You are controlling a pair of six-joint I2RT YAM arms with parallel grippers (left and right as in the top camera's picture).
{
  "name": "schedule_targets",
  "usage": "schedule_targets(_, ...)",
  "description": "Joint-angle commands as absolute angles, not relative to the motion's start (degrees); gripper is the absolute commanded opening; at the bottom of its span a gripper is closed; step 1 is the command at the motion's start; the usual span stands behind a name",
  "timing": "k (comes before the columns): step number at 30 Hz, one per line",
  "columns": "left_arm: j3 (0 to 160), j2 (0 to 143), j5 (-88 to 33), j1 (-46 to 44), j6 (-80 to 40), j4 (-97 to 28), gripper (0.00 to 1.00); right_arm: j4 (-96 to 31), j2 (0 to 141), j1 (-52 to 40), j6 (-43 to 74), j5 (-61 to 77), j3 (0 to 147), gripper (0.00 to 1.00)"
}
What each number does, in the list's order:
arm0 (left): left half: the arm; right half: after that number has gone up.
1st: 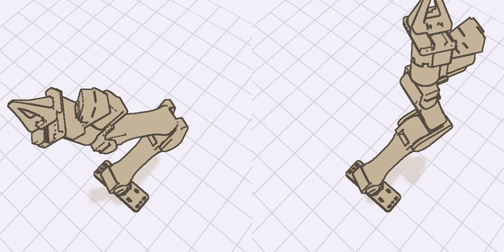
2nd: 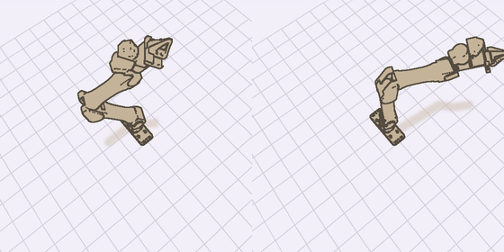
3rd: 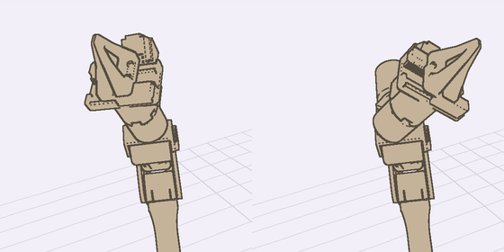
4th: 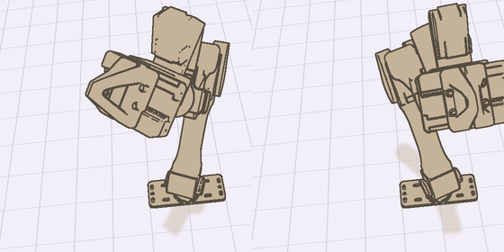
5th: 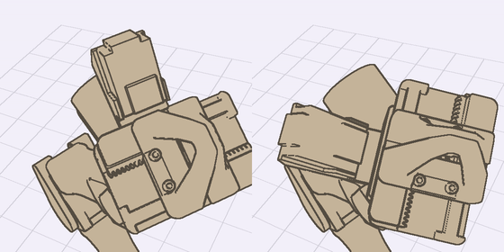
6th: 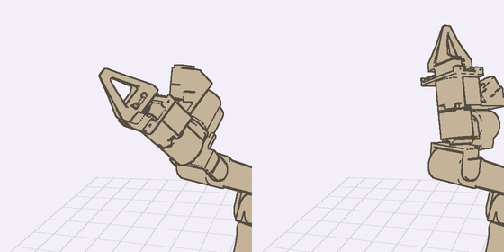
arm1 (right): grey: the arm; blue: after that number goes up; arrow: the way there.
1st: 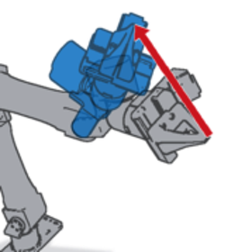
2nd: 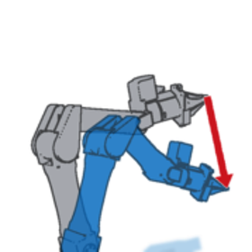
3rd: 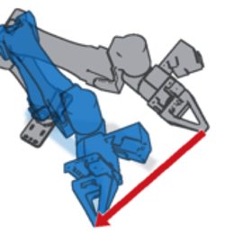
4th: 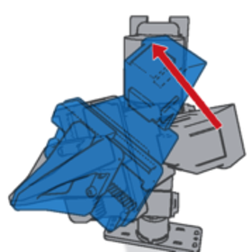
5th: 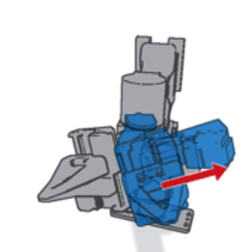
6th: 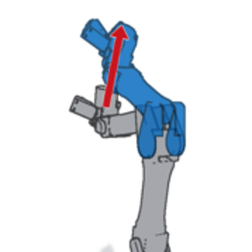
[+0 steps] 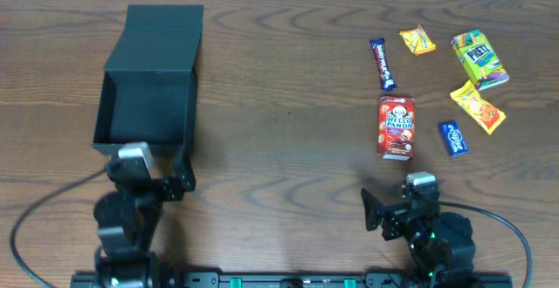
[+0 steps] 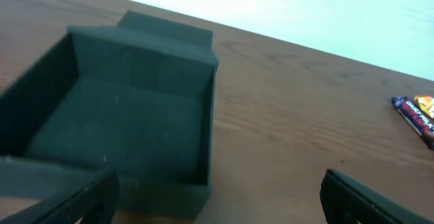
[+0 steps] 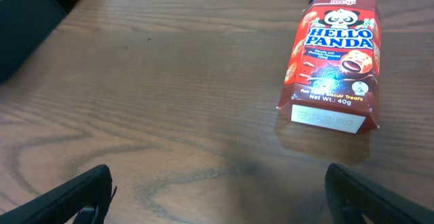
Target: Pack container
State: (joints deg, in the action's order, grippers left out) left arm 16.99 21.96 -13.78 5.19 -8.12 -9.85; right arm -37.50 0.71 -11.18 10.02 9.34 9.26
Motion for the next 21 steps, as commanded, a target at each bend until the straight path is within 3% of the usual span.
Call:
schedule_targets(1,24.9,31.1,-14.6,5.2,-2.6,-11.0,0.95,-37.5,0.4,-12.1,9.6,9.0,9.1,0.99)
schedule_targets(13,53.6,69.0,-12.9,5.1,5.6,-25.1,0.95,-37.5,0.4,-12.1,9.6,9.0,9.1,0.99)
schedule_targets(21,56.5,83.8,-12.9,2.1,5.7,-26.8,0.95,-37.5,0.4,-12.1,9.6,9.0,9.1,0.99)
